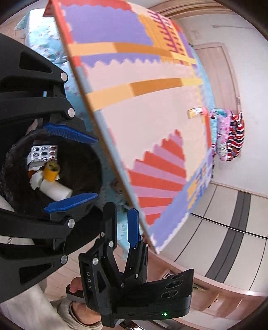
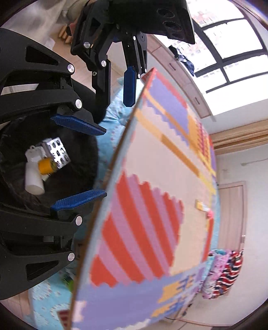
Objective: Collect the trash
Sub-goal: 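Raise both tools from the bin back over the board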
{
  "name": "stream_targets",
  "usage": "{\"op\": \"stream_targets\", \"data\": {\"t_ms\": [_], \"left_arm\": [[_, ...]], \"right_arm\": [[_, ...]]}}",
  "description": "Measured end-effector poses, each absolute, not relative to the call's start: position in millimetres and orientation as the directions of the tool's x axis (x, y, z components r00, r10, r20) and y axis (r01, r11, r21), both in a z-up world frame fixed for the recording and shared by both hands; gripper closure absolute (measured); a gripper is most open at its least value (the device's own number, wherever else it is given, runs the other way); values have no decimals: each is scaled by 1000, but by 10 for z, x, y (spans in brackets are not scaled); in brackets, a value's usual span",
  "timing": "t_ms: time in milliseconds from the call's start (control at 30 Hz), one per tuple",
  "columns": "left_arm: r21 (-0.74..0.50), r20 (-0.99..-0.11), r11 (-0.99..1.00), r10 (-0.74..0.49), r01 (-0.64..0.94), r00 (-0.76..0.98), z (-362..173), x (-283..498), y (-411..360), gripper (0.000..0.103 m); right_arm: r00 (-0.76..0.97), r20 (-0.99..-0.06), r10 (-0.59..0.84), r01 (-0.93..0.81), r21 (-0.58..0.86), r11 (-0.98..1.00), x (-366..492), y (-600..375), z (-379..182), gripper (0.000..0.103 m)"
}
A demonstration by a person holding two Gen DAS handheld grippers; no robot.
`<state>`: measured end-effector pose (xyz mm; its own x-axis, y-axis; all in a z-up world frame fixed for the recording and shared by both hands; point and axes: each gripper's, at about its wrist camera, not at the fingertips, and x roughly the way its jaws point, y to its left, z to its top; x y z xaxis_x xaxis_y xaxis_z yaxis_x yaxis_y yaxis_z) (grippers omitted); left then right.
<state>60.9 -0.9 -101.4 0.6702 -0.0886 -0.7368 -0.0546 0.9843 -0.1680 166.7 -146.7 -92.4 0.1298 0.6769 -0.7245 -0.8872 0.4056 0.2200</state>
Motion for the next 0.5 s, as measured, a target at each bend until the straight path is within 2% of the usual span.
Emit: {"op": "stream_targets", "data": {"t_ms": [500], "left_arm": [[-126,-683,989,-34,-71,730,-601,1003,338,55]], "right_arm": [[191,-671,717,-901,169,399,2058,-1222,-558,49]]}}
